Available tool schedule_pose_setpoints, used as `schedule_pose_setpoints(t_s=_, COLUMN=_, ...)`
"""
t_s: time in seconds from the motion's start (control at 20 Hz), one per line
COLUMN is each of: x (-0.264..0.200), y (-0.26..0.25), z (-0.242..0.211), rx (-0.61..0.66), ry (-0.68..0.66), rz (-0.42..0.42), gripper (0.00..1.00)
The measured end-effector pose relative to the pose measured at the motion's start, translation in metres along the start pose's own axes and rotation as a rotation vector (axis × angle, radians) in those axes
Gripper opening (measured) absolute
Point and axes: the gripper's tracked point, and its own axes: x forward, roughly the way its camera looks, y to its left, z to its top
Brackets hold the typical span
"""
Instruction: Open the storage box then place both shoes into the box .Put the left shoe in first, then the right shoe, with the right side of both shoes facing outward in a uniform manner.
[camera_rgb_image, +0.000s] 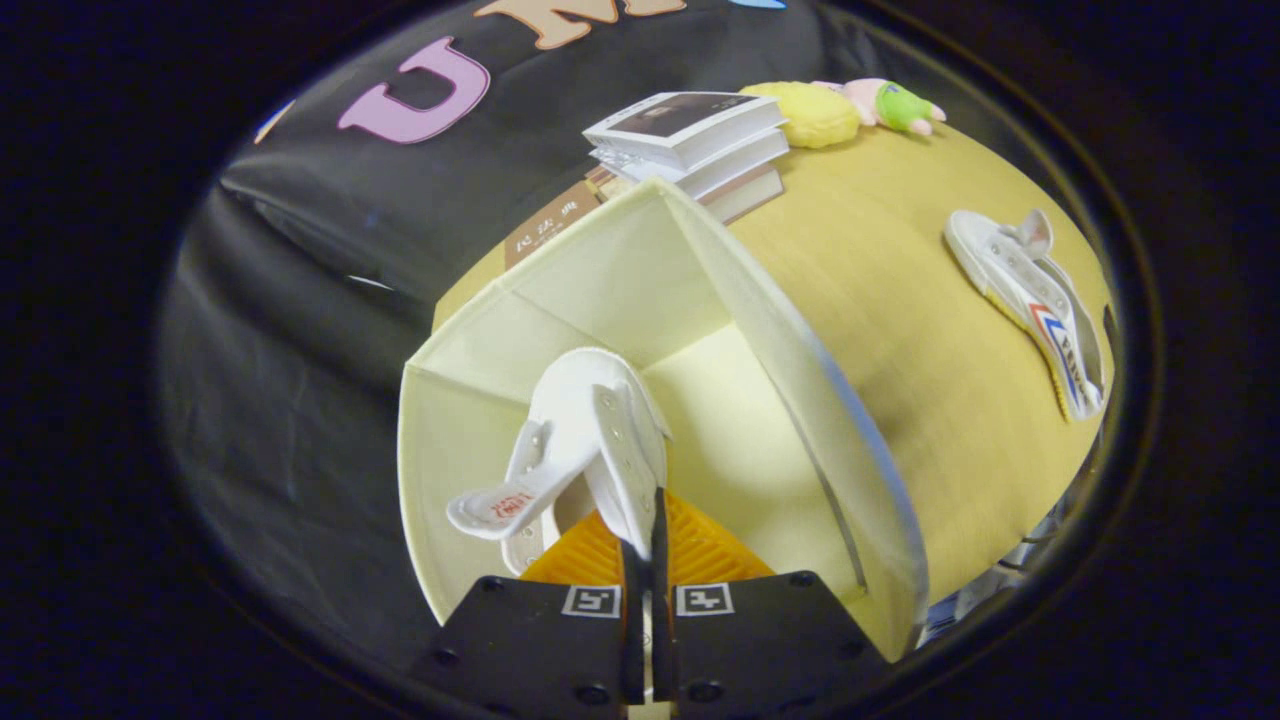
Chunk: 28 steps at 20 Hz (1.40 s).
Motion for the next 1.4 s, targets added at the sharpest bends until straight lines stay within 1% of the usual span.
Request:
schedule_pose_setpoints(t_s=0.1, x=0.0, y=0.001, z=-0.006, rx=-0.026, ry=0.026, rz=0.011, gripper=0.08)
schedule_pose_setpoints(t_s=0.15, x=-0.001, y=0.003, z=-0.012, rx=-0.043, ry=0.056, rz=0.036, gripper=0.09)
schedule_pose_setpoints(t_s=0.2, x=-0.005, y=0.012, z=-0.015, rx=-0.048, ry=0.078, rz=0.086, gripper=0.16)
schedule_pose_setpoints(t_s=0.3, x=-0.024, y=0.037, z=-0.016, rx=-0.043, ry=0.116, rz=0.227, gripper=0.31)
schedule_pose_setpoints(t_s=0.35, x=-0.034, y=0.042, z=-0.011, rx=-0.048, ry=0.117, rz=0.269, gripper=0.39)
schedule_pose_setpoints(t_s=0.55, x=-0.072, y=0.042, z=0.001, rx=-0.148, ry=0.106, rz=0.347, gripper=0.95)
schedule_pose_setpoints(t_s=0.6, x=-0.082, y=0.04, z=0.005, rx=-0.185, ry=0.094, rz=0.362, gripper=0.99)
schedule_pose_setpoints(t_s=0.7, x=-0.1, y=0.03, z=0.011, rx=-0.292, ry=0.076, rz=0.375, gripper=0.99)
schedule_pose_setpoints(t_s=0.8, x=-0.113, y=0.011, z=0.022, rx=-0.392, ry=0.043, rz=0.368, gripper=1.0)
schedule_pose_setpoints(t_s=1.05, x=-0.144, y=-0.064, z=0.044, rx=-0.537, ry=-0.006, rz=0.315, gripper=1.0)
schedule_pose_setpoints(t_s=1.2, x=-0.153, y=-0.124, z=0.068, rx=-0.608, ry=-0.036, rz=0.231, gripper=1.0)
schedule_pose_setpoints(t_s=1.4, x=-0.154, y=-0.194, z=0.1, rx=-0.632, ry=-0.041, rz=0.112, gripper=0.99)
